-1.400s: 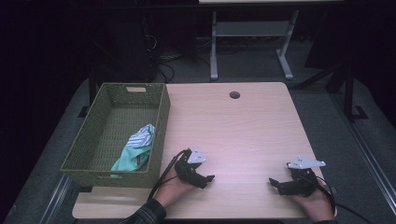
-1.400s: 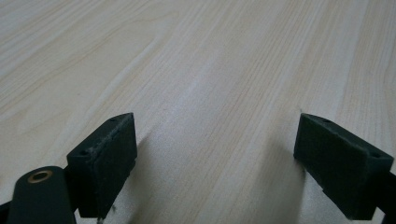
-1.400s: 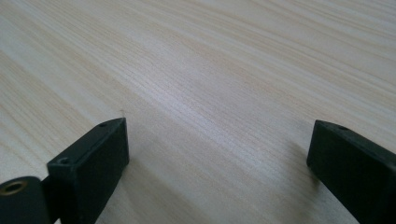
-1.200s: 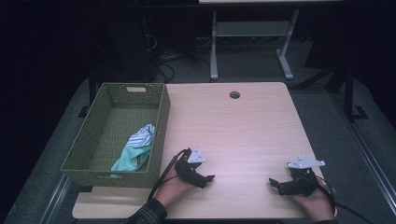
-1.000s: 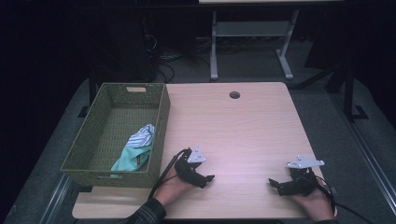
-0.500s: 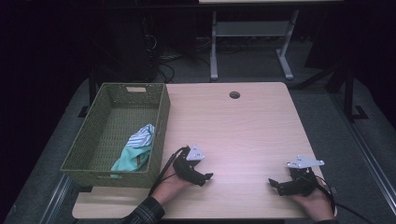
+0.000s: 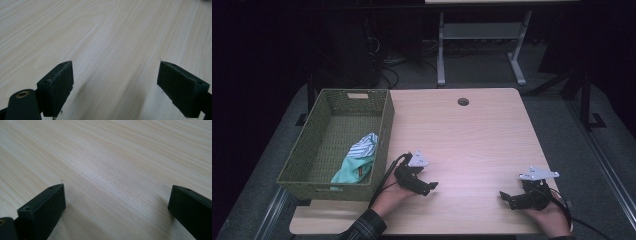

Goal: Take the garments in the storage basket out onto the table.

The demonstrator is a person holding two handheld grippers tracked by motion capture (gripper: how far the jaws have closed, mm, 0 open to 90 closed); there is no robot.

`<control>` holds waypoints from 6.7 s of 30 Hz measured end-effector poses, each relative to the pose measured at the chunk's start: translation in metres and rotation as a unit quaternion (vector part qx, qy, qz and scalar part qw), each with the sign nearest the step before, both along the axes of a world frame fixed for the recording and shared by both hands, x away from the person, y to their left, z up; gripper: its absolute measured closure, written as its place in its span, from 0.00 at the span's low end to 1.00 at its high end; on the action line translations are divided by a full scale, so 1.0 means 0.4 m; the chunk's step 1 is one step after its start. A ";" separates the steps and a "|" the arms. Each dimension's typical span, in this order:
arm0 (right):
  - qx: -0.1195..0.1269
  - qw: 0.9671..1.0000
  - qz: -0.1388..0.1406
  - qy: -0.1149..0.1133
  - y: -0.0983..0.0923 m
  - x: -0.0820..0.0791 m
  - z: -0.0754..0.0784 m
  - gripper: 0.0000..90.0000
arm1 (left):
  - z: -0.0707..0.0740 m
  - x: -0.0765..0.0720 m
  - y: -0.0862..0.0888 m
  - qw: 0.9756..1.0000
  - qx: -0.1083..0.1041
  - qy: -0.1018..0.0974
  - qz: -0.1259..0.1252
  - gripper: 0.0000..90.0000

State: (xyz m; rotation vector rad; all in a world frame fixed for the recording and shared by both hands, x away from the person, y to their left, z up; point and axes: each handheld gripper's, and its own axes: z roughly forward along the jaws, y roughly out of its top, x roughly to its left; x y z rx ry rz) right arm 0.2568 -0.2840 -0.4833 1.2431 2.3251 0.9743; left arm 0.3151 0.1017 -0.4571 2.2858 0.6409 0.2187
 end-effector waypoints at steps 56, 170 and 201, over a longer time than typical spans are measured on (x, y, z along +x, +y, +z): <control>0.000 1.000 0.000 0.000 0.000 0.000 0.000 0.01 | 0.066 0.015 0.021 1.000 -0.016 0.003 0.011 0.14; 0.000 1.000 0.000 0.000 0.000 0.000 0.000 0.01 | 0.322 0.040 0.345 0.998 0.017 0.008 0.054 0.16; 0.000 1.000 0.000 0.000 0.000 0.000 0.000 0.01 | 0.275 0.071 0.472 0.994 0.048 0.013 0.098 0.16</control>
